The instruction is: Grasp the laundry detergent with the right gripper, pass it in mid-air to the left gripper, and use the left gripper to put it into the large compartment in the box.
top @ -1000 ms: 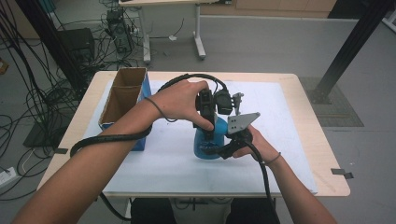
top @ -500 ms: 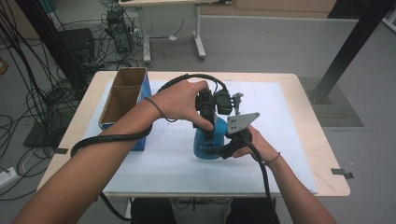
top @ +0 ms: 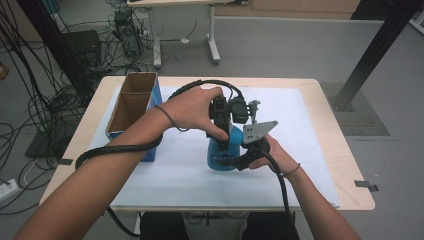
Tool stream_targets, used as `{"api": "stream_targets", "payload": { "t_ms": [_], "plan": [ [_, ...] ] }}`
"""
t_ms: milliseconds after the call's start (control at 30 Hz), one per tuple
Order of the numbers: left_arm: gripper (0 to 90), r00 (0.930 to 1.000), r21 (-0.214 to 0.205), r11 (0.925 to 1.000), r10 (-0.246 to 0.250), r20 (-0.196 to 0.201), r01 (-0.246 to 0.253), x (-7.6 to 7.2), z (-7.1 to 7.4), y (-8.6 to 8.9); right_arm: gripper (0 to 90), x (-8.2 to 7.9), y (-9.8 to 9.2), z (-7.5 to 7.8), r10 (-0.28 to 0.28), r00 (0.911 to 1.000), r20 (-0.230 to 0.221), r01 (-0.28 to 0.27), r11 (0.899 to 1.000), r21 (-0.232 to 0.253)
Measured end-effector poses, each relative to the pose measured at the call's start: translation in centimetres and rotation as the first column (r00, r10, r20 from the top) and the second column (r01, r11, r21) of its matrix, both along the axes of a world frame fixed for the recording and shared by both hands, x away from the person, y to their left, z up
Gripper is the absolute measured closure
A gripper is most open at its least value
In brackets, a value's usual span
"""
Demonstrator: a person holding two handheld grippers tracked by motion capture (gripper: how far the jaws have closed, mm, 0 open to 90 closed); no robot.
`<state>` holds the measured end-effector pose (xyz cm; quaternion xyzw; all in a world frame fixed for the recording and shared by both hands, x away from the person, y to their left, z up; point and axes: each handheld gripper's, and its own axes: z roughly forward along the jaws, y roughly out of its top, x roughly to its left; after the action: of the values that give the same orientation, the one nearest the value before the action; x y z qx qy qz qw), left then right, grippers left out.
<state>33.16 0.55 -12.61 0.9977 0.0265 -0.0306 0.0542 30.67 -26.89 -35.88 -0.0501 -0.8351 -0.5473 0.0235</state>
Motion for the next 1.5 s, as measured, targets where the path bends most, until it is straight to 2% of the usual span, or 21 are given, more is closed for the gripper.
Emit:
{"api": "stream_targets", "payload": {
  "t_ms": [667,1233,1333,1367,1433,1500],
  "plan": [
    [37.6,1.0,0.004,1.0,0.007,-0.001,-0.007,-0.1,0.09,-0.05,41.5,0.02,0.06,0.19,0.004,1.0,0.001,-0.004,1.0,-0.008],
    [37.8,0.9995,-0.019,0.9994,0.029,0.014,-0.029,-0.55,0.46,0.36,38.3,-0.08,-0.31,-0.27,-0.007,0.9999,-0.007,0.007,1.0,0.028],
    [37.9,0.9992,-0.019,0.9995,0.027,0.031,-0.027,-0.85,0.69,0.33,21.3,-0.56,-0.48,-0.38,-0.058,0.9981,-0.024,0.058,0.998,0.03],
    [37.9,0.9992,-0.019,0.9995,0.027,0.031,-0.027,-0.85,0.69,0.33,21.3,-0.56,-0.48,-0.38,-0.058,0.9981,-0.024,0.058,0.998,0.03],
    [37.9,0.9989,-0.016,0.9992,0.036,0.028,-0.036,-0.81,0.7,0.3,8.8,-0.64,-0.57,-0.47,-0.077,0.9961,-0.043,0.078,0.997,0.021],
    [37.9,0.9989,-0.016,0.999,0.041,0.023,-0.04,-0.71,0.6,0.33,4.6,-0.63,-0.61,-0.46,-0.075,0.9956,-0.056,0.077,0.997,0.019]
  ]
}}
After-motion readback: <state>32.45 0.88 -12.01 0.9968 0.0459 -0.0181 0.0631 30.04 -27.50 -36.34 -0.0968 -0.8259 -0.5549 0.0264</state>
